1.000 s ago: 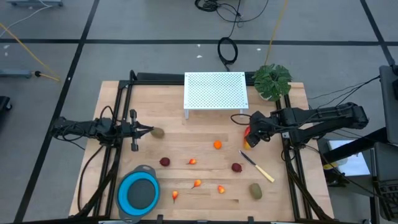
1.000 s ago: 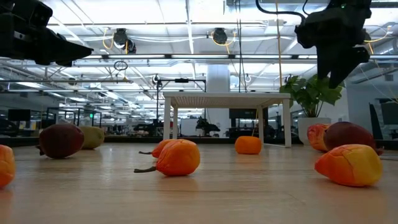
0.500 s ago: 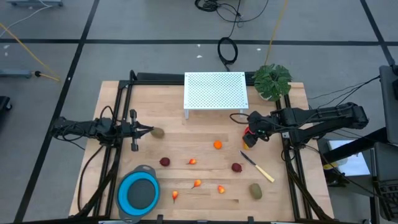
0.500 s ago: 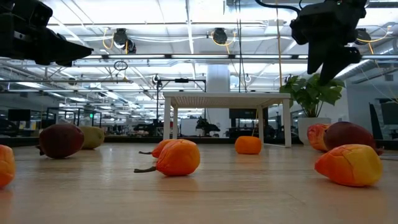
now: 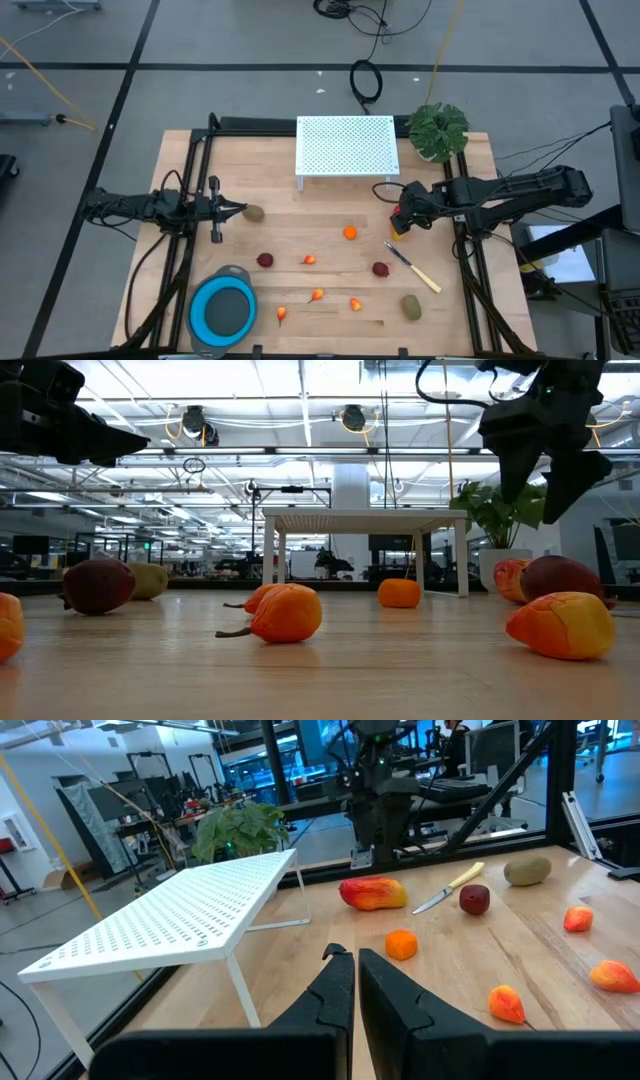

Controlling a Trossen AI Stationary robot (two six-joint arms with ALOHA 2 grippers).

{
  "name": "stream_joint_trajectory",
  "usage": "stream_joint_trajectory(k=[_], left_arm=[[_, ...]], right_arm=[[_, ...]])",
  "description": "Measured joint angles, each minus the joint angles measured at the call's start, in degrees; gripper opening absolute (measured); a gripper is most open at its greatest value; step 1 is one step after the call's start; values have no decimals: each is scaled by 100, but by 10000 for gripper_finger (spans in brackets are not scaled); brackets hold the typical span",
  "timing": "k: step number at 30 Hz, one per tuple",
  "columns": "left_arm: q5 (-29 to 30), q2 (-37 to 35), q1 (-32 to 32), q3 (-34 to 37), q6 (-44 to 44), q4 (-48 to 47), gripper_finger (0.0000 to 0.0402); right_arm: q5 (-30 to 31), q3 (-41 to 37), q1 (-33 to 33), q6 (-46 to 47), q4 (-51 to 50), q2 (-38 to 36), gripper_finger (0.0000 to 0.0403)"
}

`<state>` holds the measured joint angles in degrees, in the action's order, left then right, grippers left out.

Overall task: Pick & Place Fruit
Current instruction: Put the blue strainer bowl on the shelf

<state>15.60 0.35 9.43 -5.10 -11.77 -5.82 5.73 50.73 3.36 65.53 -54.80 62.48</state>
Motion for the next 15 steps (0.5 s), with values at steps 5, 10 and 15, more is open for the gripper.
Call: stream_joint_trajectory(k=[5, 10, 15], left_arm=[[-1, -1, -2, 1, 0, 0, 21], [-1, -1, -2, 0, 0, -1, 21], [-1, 1, -2, 2, 0, 1, 21]], right_arm=[[-19, -127, 0, -21, -1, 0, 395], [-5, -222, 0, 33, 169, -1, 395], [-5, -472, 0, 380, 571, 0, 396]])
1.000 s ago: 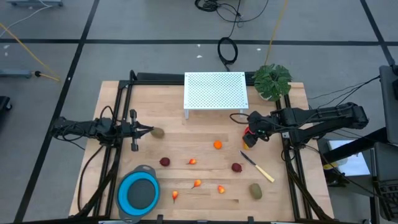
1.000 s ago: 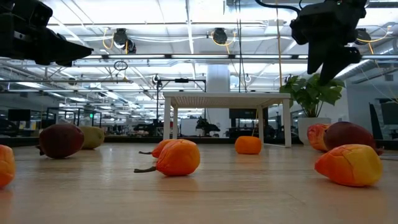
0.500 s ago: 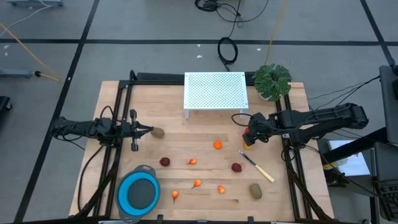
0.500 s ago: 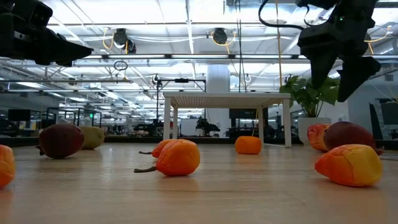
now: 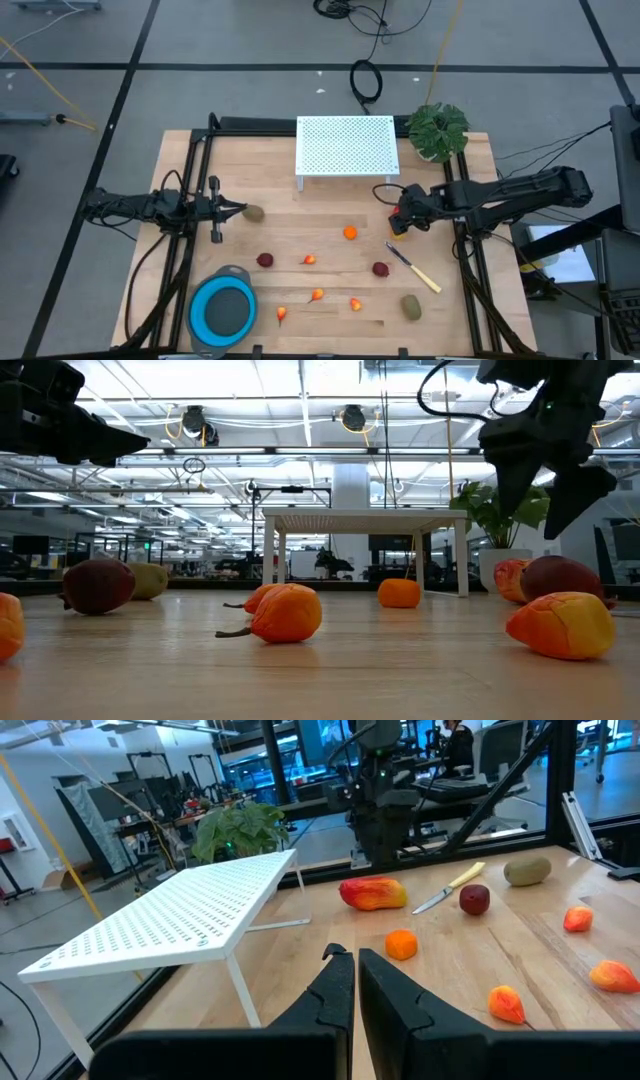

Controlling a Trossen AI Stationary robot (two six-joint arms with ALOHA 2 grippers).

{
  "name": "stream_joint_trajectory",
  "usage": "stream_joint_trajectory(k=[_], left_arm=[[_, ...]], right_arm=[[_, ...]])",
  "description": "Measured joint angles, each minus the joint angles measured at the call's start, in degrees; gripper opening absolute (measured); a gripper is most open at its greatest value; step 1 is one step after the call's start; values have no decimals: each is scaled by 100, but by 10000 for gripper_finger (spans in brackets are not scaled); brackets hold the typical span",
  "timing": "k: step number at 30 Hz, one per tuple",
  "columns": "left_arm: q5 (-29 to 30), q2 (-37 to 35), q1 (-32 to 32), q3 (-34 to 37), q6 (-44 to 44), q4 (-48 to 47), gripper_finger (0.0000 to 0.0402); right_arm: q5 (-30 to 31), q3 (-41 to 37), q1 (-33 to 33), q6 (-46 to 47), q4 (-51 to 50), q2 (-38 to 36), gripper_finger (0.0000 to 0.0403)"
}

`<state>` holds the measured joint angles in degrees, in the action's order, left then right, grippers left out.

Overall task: Pick & Place Fruit
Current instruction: Put the blue strainer bowl on the shelf

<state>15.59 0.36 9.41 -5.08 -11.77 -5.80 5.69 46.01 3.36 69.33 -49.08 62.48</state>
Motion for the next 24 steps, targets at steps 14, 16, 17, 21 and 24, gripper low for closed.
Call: stream_joint_trajectory(k=[14, 16, 17, 21, 24], left_arm=[[0, -1, 0, -2, -1, 0, 21], [0, -1, 0, 0, 0, 0, 21], [0, -1, 4, 0, -2, 0, 21], [0, 0, 4, 0, 0, 0, 21], [0, -1, 3, -2, -1, 0, 21]], right_arm=[[32, -546, -4, 755, 335, 2, 396], [47, -640, -4, 778, 607, 2, 396], [54, -695, -4, 775, 732, 2, 396], [186, -996, -4, 802, 1161, 2, 396], [338, -1235, -7, 805, 1379, 2, 396]])
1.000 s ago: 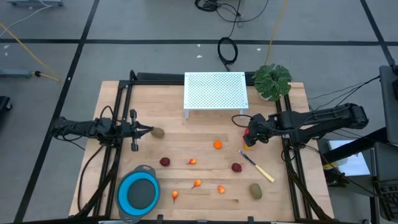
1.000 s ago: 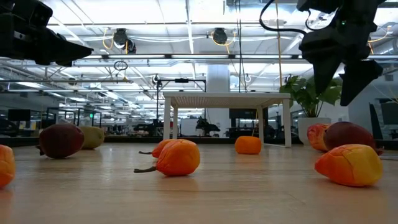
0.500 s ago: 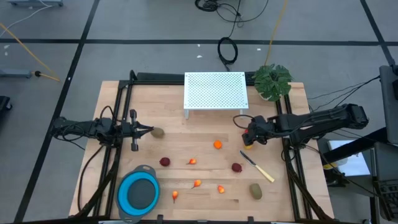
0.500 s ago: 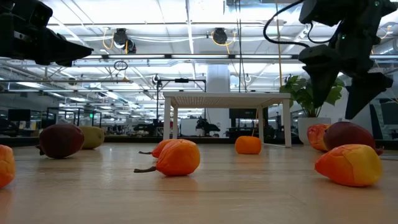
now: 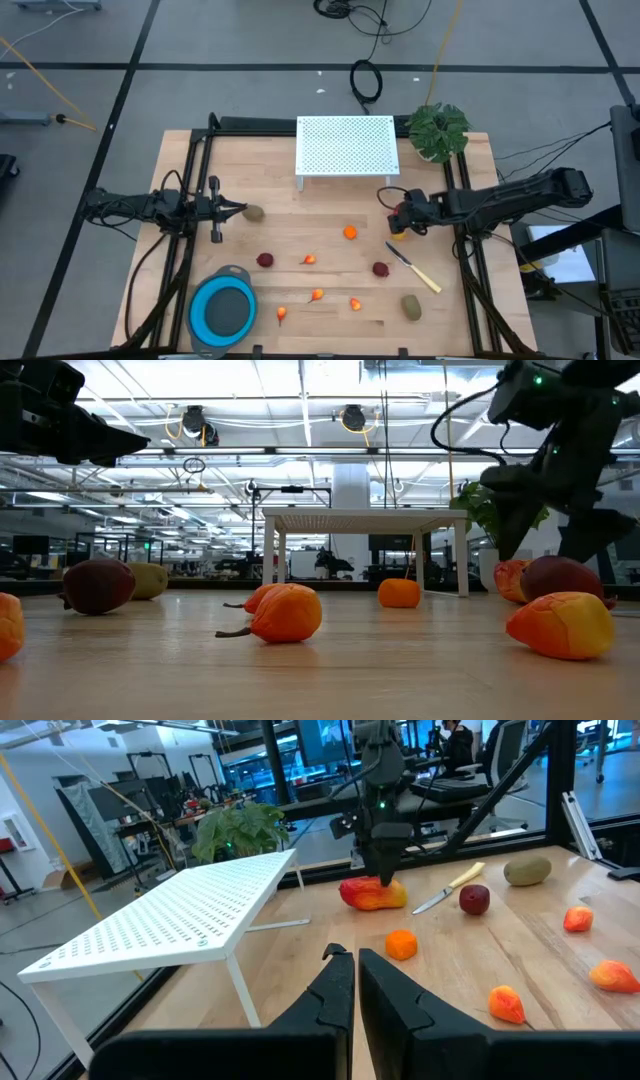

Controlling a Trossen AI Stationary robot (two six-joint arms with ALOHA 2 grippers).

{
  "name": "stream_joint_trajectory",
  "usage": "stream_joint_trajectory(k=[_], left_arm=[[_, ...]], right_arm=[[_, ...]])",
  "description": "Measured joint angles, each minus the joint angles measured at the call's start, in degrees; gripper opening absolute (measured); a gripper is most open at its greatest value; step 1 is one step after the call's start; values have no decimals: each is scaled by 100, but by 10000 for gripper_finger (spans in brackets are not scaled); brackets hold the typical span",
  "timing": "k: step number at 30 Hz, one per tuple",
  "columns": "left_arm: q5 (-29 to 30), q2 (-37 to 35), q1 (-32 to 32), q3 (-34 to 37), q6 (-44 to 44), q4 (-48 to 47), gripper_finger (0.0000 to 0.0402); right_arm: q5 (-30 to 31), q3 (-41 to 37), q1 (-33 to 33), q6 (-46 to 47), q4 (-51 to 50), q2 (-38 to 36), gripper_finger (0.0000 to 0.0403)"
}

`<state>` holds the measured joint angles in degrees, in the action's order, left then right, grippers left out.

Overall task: Pick & Place Fruit
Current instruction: Put the blue strainer bowl on the shelf

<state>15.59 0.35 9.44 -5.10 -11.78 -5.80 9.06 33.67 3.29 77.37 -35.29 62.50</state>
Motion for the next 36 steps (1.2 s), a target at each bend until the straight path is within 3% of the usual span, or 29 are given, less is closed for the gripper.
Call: stream_joint_trajectory(k=[7, 13, 17, 28, 36], left_arm=[[0, -1, -1, -1, 1, 2, 21], [0, 0, -1, 2, 23, 2, 21], [-2, 1, -3, 0, 95, 2, 21], [-4, 1, -3, 1, 1264, 2, 21], [-4, -1, -3, 2, 1367, 2, 21]], right_arm=[[162, -495, 0, 0, 786, -2, 396], [179, -706, 0, 26, 880, -9, 389], [200, -762, 2, 86, 878, -11, 354], [113, -782, 7, -1, 1024, 2, 197], [113, -782, 7, -3, 1041, 2, 204]])
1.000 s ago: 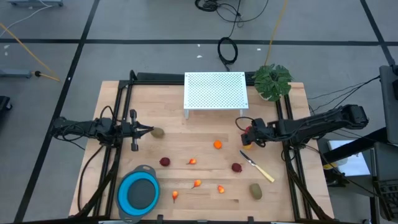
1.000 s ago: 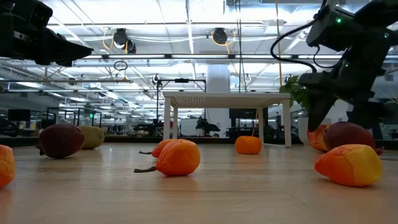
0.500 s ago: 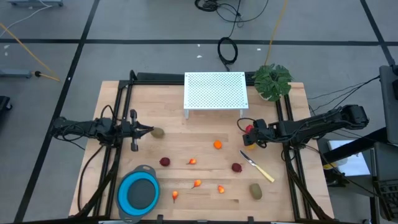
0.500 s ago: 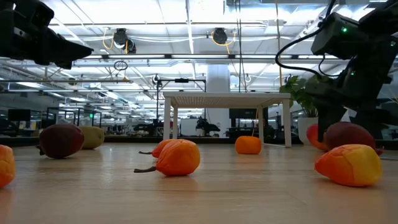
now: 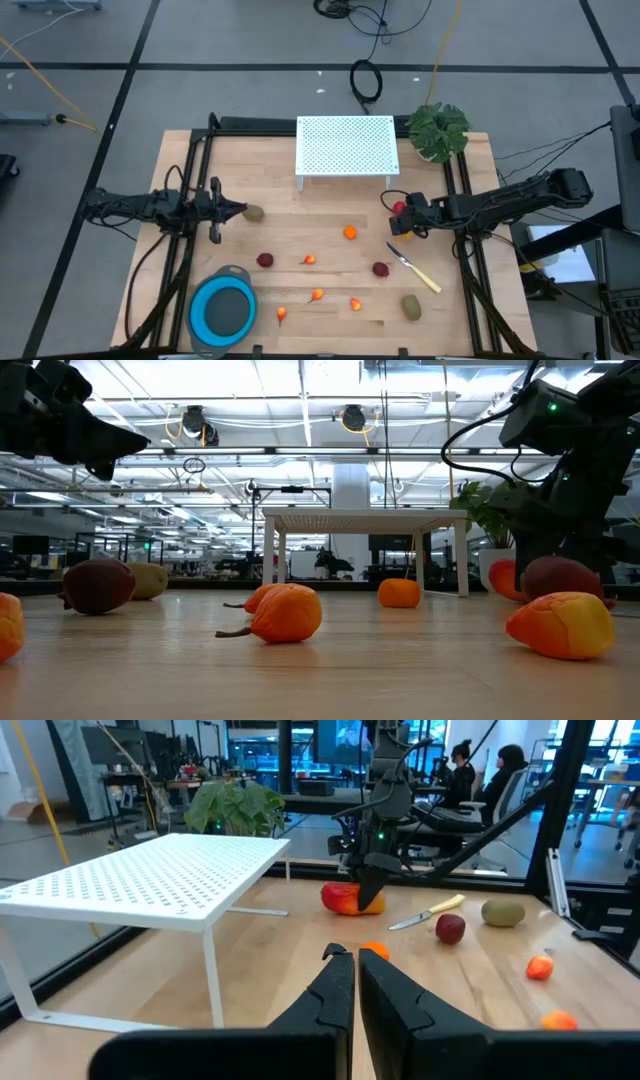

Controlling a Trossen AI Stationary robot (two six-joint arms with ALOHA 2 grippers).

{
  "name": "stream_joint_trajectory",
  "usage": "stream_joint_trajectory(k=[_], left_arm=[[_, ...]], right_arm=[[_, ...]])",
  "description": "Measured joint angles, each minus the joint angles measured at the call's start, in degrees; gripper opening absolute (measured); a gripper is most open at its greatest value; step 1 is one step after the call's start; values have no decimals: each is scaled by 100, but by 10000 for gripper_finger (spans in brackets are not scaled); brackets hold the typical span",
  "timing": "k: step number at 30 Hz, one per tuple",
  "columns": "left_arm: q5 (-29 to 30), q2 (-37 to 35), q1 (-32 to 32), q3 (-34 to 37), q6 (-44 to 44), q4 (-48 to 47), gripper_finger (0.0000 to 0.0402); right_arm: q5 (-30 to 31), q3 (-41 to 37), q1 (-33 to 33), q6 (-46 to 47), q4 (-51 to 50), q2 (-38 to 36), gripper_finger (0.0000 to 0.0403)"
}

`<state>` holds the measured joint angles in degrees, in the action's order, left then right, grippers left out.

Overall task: Pick & Place Fruit
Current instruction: Put the blue strainer bowl on the shelf

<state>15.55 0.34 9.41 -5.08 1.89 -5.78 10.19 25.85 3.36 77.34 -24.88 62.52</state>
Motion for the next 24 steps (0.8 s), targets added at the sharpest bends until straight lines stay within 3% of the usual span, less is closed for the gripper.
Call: stream_joint_trajectory(k=[9, 16, 24], left_arm=[[0, 1, 4, -1, 7, 17, 21], [-18, 2, 2, 0, 632, 989, 21], [-20, 2, 97, 0, 593, 1648, 21]], right_arm=[[4, 0, 0, -46, 213, 0, 273], [9, 2, 0, -232, 363, -2, 288], [20, 2, 0, -304, 352, -2, 290]])
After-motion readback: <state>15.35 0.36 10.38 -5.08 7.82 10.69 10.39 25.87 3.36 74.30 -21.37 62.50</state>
